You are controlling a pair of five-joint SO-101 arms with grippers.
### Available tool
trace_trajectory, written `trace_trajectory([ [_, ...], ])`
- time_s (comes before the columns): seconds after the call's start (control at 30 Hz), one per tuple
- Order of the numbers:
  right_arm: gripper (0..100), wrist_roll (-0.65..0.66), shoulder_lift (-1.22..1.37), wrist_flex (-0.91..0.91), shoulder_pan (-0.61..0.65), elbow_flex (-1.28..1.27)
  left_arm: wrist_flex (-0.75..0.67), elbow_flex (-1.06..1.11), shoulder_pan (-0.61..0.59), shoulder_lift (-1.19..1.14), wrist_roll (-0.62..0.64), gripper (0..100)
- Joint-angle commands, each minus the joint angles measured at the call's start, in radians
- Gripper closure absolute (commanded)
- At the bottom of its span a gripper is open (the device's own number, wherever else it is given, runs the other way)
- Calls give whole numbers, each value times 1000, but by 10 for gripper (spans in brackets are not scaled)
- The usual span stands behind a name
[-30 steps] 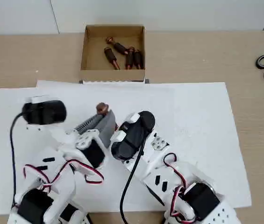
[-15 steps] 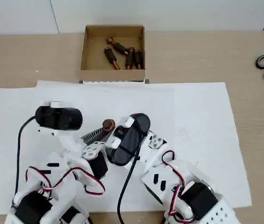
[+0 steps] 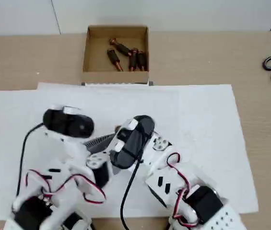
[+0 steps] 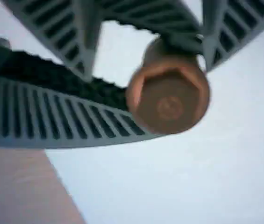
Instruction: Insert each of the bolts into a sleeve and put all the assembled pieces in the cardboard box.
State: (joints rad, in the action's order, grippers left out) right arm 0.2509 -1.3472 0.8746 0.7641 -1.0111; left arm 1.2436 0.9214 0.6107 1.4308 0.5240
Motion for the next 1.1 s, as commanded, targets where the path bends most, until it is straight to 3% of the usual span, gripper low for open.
trace_trajectory([
  [0.0,995,5,-15,-54,-7,28,49,-28,28,-49,-5,801],
  [0.3,995,5,-13,-54,-7,26,40,-237,-112,-187,-49,801],
  [0.47,995,5,-13,-51,-7,26,40,-374,-120,-235,-49,808],
  [0.57,995,5,-15,-18,-7,26,40,-415,-120,-238,-54,863],
  [0.7,995,5,-16,-10,-7,26,40,-424,-123,-236,-104,988],
  [0.87,995,5,-16,-10,-7,26,57,-369,-192,-238,-138,994],
  [1.07,995,5,-12,-16,-87,32,54,-231,-402,-236,-264,994],
])
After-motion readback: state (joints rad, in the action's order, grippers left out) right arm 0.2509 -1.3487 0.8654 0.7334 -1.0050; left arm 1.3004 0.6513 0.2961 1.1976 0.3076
